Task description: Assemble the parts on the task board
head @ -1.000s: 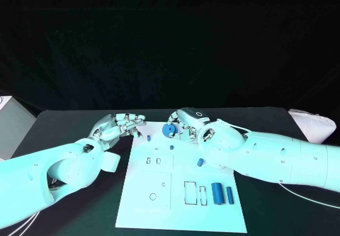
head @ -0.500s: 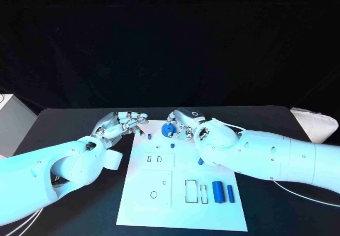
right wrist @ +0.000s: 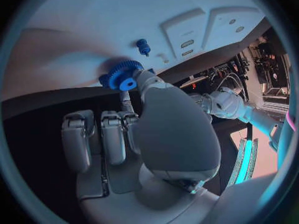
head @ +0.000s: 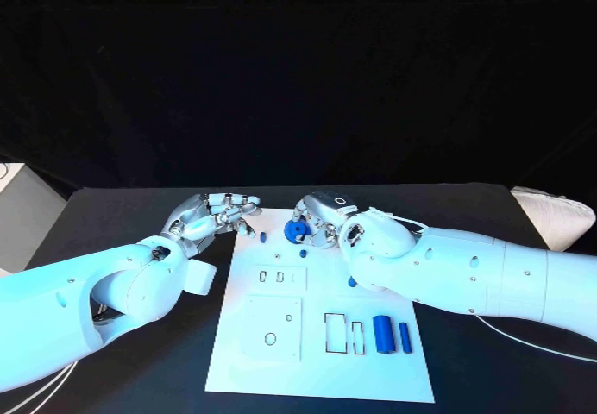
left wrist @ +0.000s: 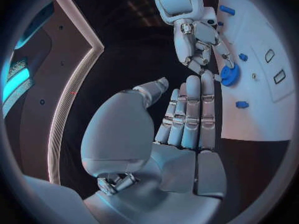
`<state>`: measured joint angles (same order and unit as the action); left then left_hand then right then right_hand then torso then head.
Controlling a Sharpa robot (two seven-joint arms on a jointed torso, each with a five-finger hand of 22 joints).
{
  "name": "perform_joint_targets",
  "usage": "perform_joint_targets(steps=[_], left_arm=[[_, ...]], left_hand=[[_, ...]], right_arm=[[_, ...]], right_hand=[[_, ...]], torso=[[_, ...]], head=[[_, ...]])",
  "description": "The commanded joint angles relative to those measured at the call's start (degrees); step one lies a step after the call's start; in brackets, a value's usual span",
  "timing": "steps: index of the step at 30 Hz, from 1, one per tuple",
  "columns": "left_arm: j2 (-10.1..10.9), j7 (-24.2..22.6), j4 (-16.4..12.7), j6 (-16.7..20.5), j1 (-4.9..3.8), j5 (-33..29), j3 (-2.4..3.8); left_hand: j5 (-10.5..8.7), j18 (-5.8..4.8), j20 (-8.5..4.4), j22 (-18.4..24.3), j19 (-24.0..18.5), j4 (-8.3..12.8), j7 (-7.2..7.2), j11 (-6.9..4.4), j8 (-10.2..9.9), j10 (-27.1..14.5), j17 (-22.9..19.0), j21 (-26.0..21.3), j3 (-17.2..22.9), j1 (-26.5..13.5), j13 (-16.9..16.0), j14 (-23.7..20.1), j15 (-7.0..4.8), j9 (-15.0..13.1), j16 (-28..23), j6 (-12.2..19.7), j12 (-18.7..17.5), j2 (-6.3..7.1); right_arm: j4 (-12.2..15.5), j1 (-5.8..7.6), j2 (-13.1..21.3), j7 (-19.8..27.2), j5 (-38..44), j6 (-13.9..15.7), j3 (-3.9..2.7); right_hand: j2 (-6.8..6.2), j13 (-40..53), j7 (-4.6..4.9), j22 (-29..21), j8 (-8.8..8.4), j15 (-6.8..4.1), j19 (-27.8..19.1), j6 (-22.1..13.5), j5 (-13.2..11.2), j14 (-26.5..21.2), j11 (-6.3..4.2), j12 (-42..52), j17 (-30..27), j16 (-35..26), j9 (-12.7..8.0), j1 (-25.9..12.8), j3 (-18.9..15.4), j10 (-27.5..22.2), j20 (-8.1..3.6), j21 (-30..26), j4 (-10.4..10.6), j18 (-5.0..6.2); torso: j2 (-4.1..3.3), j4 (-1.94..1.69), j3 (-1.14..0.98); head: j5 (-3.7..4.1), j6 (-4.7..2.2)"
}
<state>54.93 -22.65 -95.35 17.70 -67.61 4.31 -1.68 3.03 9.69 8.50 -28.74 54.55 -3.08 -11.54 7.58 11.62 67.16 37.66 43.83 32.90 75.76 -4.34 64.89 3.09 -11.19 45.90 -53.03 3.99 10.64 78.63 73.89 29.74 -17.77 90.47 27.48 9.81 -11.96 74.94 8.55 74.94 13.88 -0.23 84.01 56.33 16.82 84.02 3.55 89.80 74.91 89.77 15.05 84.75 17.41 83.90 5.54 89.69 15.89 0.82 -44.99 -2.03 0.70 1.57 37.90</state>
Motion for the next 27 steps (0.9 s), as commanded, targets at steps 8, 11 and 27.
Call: perform_joint_targets(steps=[8,11,27], left_arm=[[-0.1,-0.3,-0.1,-0.9,-0.09,0.1,0.05],[-0.1,-0.3,-0.1,-0.9,-0.09,0.1,0.05],[-0.1,-0.2,0.0,-0.8,-0.10,0.1,0.05]], left_hand=[[0.07,0.65,0.09,-0.1,-0.3,0.0,0.02,-0.15,-0.2,-0.3,-0.1,0.1,0.4,-0.2,-0.1,-0.5,0.03,-0.1,0.2,0.4,-0.1,-0.07],[0.07,0.65,0.09,-0.1,-0.3,0.0,0.02,-0.15,-0.2,-0.3,-0.1,0.1,0.4,-0.2,-0.1,-0.5,0.03,-0.1,0.2,0.4,-0.1,-0.07],[0.07,0.66,0.11,-0.2,-0.5,0.1,0.02,-0.15,-0.2,-0.3,-0.1,0.3,0.4,-0.3,-0.1,-0.6,0.04,-0.1,0.3,0.4,-0.1,-0.05]], right_arm=[[-0.9,-0.20,-0.5,-0.7,0.9,-1.5,0.09],[-1.2,-0.24,-0.7,-0.8,0.9,-1.4,0.10],[-1.9,-0.36,-1.0,0.7,-1.9,-2.9,0.13]], right_hand=[[0.06,15.1,-0.65,15.1,0.34,-0.46,6.0,0.8,-0.3,6.0,-0.21,0.2,15.1,0.2,0.1,-0.2,0.5,6.1,-0.22,0.3,0.0,-0.82],[-0.02,15.1,-0.60,15.1,0.28,-0.43,6.0,0.7,-0.4,6.0,-0.17,0.2,15.1,0.2,0.0,-0.4,0.6,6.1,-0.20,0.3,0.0,-0.82],[1.17,12.8,0.74,15.1,-2.27,0.82,6.0,-3.6,-4.1,6.0,1.22,-1.5,15.1,0.2,-1.6,-16.1,-8.7,3.9,1.04,0.3,1.0,-0.82]], torso=[[-0.01,-0.06,0.05],[-0.05,-0.04,0.04],[0.03,0.01,0.03]], head=[[0.00,-0.07],[-0.02,-0.09],[-0.09,0.09]])
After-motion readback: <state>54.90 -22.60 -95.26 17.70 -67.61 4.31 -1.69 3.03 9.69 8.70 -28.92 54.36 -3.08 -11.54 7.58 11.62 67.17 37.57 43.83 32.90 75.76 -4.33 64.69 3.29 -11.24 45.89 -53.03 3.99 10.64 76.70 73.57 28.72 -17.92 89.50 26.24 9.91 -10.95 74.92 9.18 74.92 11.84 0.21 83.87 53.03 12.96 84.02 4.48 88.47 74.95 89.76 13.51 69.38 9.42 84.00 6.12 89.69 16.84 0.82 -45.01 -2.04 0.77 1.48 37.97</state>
